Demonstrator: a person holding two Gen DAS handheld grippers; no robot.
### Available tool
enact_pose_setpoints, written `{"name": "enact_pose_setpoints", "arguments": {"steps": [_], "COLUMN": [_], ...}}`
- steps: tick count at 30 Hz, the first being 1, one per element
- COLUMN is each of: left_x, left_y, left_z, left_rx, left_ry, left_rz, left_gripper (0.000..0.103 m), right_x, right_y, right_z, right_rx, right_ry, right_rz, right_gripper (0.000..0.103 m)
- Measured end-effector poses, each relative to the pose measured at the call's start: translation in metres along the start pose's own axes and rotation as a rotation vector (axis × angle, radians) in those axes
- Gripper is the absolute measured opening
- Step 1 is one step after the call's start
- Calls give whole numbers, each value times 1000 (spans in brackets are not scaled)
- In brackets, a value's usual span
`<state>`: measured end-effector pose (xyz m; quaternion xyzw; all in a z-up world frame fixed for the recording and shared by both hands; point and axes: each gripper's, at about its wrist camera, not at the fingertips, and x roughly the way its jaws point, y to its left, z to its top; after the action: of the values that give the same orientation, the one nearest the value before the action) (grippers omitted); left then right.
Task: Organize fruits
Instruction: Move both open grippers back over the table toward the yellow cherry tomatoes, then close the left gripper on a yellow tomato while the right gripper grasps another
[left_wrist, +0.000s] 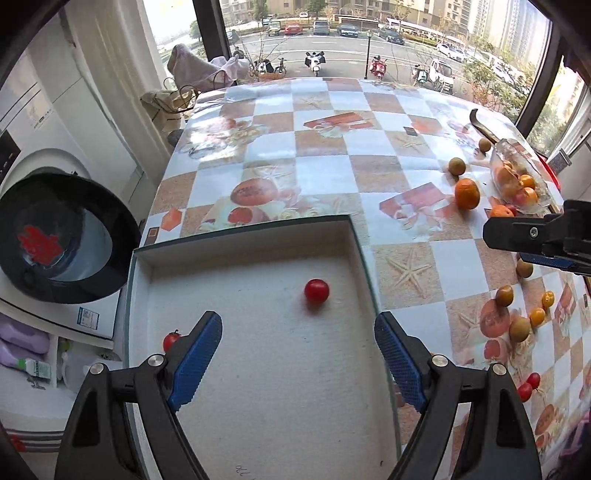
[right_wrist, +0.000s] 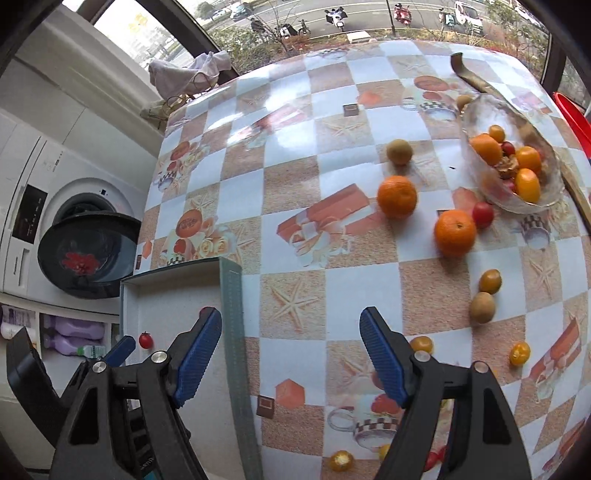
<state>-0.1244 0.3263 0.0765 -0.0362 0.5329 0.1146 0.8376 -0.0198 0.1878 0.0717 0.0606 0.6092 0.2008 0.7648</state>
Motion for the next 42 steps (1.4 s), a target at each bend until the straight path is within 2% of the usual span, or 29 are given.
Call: {"name": "enact_pose_setpoints", "arguments": {"steps": [5, 9, 14, 17, 22, 23, 25, 27, 30, 32, 36, 39, 41, 42], "left_x": [-10, 0, 17, 28, 47, 50, 54, 60, 67, 70, 70, 67, 65, 64], "left_y": [-46, -86, -128, -144, -158, -161, -165, -171, -179, -183, -188, -191, -195, -197], "left_z": [14, 18, 19, 21, 21, 20, 19, 19, 17, 16, 15, 15, 15, 15], "left_rx": [68, 125, 170, 177, 178, 181, 192, 209, 240, 253, 256, 255, 264, 270], "left_ry": [-18, 16, 61, 78, 115, 121, 131, 141, 160, 167, 164, 162, 158, 153], "left_rz": [-78, -140, -210, -220, -215, -212, -210, -199, -185, -173, -161, -165, -169, -171], "left_gripper": [86, 86, 86, 86, 86, 86, 86, 86, 86, 80, 79, 69, 59, 49], "right_x": [-24, -30, -29, -27, -23, -23, -18, -14, -10, -8, -6, -6, -5, -5], "right_y": [-69, -117, -152, -165, -175, -176, -175, -176, -174, -171, -167, -165, -162, -160], "right_z": [-11, -25, -43, -48, -49, -49, -47, -46, -44, -42, -39, -39, -40, -40], "right_rx": [100, 174, 212, 230, 217, 210, 198, 191, 158, 130, 103, 84, 62, 51], "right_ry": [-24, 1, 32, 38, 39, 39, 46, 60, 62, 65, 70, 71, 72, 72], "right_rz": [-97, -144, -198, -204, -198, -196, -191, -178, -180, -181, -191, -210, -229, -240], "right_gripper": [80, 80, 80, 80, 79, 76, 63, 57, 55, 52, 47, 44, 40, 35]}}
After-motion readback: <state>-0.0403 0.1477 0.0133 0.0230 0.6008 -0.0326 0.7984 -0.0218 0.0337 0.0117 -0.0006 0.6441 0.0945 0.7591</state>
